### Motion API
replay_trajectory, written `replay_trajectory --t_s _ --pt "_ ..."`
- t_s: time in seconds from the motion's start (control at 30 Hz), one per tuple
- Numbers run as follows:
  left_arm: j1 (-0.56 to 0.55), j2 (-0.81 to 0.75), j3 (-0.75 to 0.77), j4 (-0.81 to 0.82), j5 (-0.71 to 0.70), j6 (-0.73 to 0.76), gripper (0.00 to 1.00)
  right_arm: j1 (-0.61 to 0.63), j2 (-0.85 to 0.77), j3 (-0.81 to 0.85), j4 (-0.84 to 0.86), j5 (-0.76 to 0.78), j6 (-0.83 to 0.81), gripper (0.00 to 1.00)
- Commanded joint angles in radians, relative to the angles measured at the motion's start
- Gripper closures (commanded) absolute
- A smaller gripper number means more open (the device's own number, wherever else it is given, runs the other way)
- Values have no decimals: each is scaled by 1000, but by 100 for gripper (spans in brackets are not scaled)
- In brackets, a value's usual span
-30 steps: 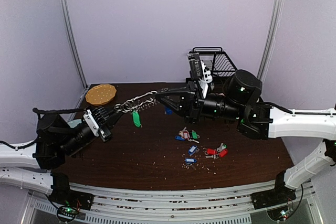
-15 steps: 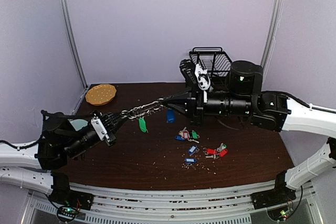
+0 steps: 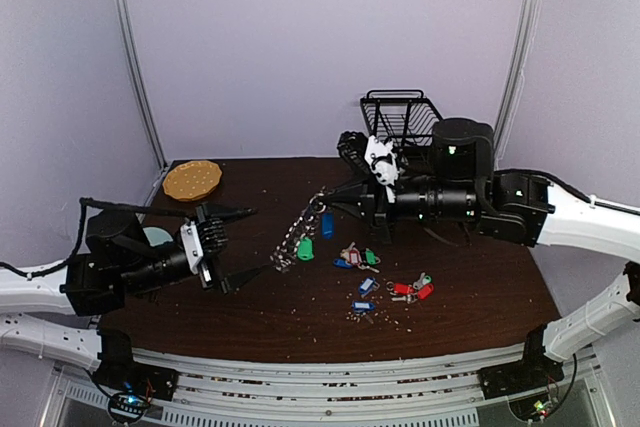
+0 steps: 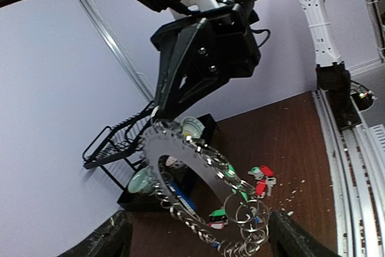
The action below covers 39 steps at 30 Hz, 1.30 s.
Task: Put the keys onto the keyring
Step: Pass from the left arm to the right, then pass from the right arm to the left
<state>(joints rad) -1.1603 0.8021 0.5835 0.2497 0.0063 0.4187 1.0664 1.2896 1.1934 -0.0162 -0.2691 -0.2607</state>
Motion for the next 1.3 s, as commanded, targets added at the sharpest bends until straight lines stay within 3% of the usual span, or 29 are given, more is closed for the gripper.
replay_trajectory --t_s 0.0,0.1,0.17,0.2,0.27,0.3,0.37,0.57,0.7,0.9,1.07,1.27 --pt "-3 54 106 -128 198 -191 18 -4 34 74 -84 32 -128 100" --pt "-1 24 111 -111 186 -198 17 -4 62 90 -165 33 -240 100" --pt "2 4 99 -60 114 -207 19 -3 57 80 -173 -50 -291 100" --pt "4 22 111 -56 45 -221 24 -2 44 63 -136 -118 -298 100" --pt "8 72 156 -83 -54 -237 48 0 23 19 -39 -246 -303 100" --pt "8 91 173 -90 -47 -238 59 3 21 5 -17 -278 -318 100" --pt "8 106 179 -72 45 -231 69 6 28 -6 -21 -284 -348 100" --pt "8 91 140 -27 117 -204 63 28 -27 -160 210 -382 -379 100" --pt "7 69 123 -39 144 -169 59 29 -41 -191 270 -400 -389 100" --pt "-1 165 204 -116 174 -155 70 22 -29 -220 437 -468 -238 100" --pt "-2 154 181 -67 206 -121 76 11 21 -136 305 -411 -89 100" --pt "-2 103 156 -69 134 -135 78 11 1 -104 266 -218 160 100"
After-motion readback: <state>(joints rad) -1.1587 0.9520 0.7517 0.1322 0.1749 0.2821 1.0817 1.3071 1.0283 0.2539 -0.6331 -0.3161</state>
